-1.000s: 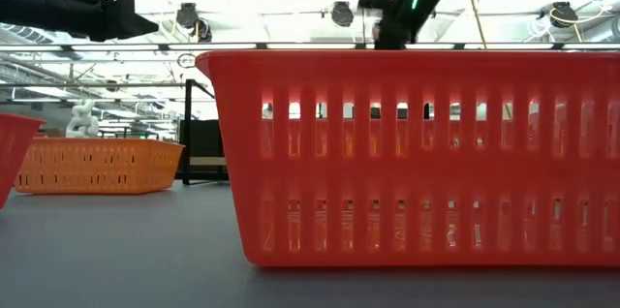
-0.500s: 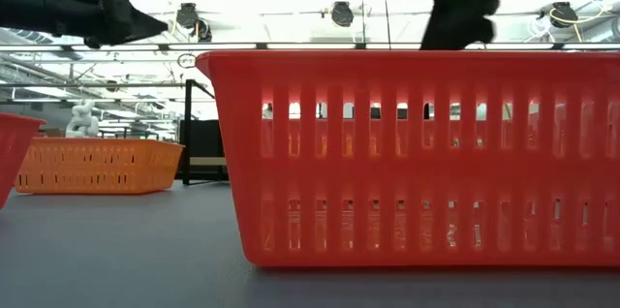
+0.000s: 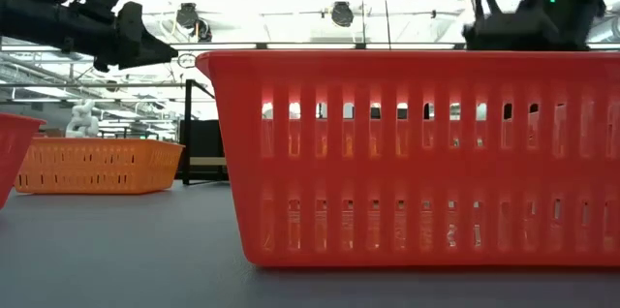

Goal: Stack baskets on shelf by color
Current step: Put the right orange bin on the shelf

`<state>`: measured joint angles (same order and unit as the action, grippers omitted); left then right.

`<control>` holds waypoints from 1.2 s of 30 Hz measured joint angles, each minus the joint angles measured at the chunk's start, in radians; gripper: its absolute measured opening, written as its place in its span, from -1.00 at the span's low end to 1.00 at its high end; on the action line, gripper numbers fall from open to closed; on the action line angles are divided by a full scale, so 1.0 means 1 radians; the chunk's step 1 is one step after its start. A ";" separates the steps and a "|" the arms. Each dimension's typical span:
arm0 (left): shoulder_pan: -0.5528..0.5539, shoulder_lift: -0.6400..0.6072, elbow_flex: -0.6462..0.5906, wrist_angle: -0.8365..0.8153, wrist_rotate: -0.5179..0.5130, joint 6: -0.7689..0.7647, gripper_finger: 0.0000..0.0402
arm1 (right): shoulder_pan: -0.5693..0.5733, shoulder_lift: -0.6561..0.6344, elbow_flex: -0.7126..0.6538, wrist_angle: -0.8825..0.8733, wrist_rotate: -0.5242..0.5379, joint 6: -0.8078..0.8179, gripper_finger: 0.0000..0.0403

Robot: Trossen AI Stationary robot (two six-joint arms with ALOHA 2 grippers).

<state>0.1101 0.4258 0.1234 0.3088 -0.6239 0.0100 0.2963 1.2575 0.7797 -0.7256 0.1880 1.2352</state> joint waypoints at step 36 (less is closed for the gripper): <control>0.000 0.015 0.000 0.010 -0.003 -0.087 -0.24 | -0.244 0.141 0.557 0.347 0.485 -1.443 -1.00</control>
<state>0.1097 0.4404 0.1230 0.3183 -0.6266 -0.0769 0.0522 1.3982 1.3369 -0.3787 0.6733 -0.2079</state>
